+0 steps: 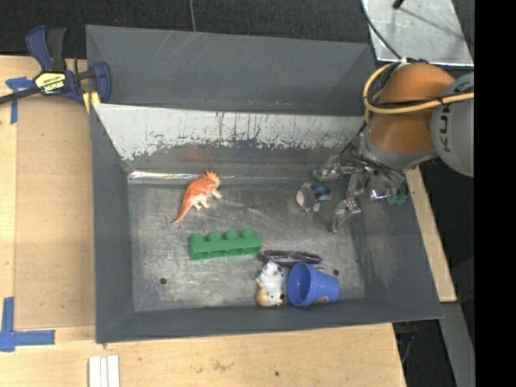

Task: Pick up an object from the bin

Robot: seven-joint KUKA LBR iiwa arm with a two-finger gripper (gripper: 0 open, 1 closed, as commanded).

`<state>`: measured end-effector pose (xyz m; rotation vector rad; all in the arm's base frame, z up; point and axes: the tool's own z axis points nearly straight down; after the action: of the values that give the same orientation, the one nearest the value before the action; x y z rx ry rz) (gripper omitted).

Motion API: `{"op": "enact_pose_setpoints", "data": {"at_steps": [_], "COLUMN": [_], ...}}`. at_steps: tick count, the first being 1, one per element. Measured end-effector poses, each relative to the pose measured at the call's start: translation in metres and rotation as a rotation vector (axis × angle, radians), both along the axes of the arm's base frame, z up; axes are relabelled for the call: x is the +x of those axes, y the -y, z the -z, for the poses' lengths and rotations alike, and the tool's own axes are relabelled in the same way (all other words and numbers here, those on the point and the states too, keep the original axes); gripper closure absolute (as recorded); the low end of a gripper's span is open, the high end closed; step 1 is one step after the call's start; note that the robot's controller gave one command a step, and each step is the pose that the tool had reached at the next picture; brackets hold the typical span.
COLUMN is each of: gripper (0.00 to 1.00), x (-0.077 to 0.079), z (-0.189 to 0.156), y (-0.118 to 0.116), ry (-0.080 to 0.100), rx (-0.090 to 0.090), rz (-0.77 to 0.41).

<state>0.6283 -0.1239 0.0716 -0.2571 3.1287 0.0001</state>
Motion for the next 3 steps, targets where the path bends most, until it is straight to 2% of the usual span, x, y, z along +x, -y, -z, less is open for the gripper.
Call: {"op": "enact_pose_setpoints", "data": {"at_steps": [1,3], "gripper": [1.00,1.00], "x": [0.0001,-0.0006], "z": [-0.0099,-0.0146], "y": [-0.0003,-0.0005], "ry": [0.003,0.001], "rx": [-0.001,-0.001], "rz": [-0.001,-0.002]}}
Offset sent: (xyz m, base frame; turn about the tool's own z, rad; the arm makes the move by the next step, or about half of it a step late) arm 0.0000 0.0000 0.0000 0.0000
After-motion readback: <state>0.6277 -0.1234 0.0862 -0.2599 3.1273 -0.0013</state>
